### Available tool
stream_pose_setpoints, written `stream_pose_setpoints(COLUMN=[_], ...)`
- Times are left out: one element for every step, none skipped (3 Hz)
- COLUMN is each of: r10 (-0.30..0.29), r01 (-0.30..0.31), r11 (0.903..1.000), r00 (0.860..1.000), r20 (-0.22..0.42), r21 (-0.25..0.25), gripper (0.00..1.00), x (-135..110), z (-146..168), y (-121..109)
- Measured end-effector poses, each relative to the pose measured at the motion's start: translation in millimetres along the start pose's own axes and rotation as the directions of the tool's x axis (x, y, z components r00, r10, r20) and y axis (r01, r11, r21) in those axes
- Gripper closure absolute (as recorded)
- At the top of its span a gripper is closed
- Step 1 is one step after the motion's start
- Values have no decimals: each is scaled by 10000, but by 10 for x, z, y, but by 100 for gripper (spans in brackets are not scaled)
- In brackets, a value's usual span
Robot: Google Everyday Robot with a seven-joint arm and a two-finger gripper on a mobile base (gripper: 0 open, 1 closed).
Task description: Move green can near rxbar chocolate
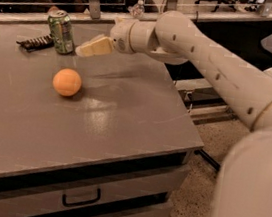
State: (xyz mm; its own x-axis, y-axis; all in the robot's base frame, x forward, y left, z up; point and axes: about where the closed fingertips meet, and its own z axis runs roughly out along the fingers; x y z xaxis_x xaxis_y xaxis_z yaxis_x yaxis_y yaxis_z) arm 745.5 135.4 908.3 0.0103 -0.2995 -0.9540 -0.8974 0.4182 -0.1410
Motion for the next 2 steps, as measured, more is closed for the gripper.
stream_pose_setpoints(r10=[-27, -7], r01=[52, 39], r11=[9960, 9951], r00=[9996, 9995], r20=[-284, -325], r21=[888, 984], gripper=[0, 0], x=[85, 106], z=[-573, -648], y=[-149, -170])
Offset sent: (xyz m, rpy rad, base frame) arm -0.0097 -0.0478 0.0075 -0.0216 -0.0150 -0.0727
